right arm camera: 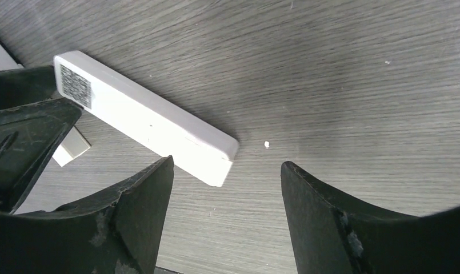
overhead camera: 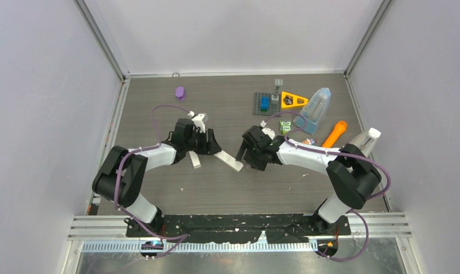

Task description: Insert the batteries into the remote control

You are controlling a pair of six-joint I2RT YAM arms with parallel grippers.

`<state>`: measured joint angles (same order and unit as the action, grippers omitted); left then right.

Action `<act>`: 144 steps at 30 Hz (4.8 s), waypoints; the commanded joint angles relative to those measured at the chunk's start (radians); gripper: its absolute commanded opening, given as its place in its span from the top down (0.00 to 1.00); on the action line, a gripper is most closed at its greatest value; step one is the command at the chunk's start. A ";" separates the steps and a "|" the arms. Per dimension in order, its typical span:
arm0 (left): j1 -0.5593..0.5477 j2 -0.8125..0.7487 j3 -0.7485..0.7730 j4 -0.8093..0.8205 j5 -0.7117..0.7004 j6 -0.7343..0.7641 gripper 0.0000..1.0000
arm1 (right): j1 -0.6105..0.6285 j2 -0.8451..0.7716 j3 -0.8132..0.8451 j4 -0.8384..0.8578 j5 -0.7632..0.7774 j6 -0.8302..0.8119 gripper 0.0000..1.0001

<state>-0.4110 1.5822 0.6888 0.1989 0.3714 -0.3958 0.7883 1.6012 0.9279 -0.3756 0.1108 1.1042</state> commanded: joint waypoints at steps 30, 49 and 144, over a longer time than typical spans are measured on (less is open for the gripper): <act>-0.011 -0.060 -0.180 0.102 0.032 -0.143 0.53 | 0.054 0.048 0.082 -0.078 0.099 -0.080 0.61; -0.011 -0.005 -0.167 0.123 0.140 -0.126 0.59 | 0.042 0.050 -0.009 0.035 0.036 0.017 0.71; 0.103 -0.905 0.205 -0.880 -0.543 -0.051 0.00 | 0.063 0.263 0.534 0.035 0.052 -0.506 0.22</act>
<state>-0.3134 0.7830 0.8997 -0.6861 -0.1383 -0.5026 0.8680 2.0842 1.5211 -0.3798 0.1112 0.6281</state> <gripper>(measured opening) 0.994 0.743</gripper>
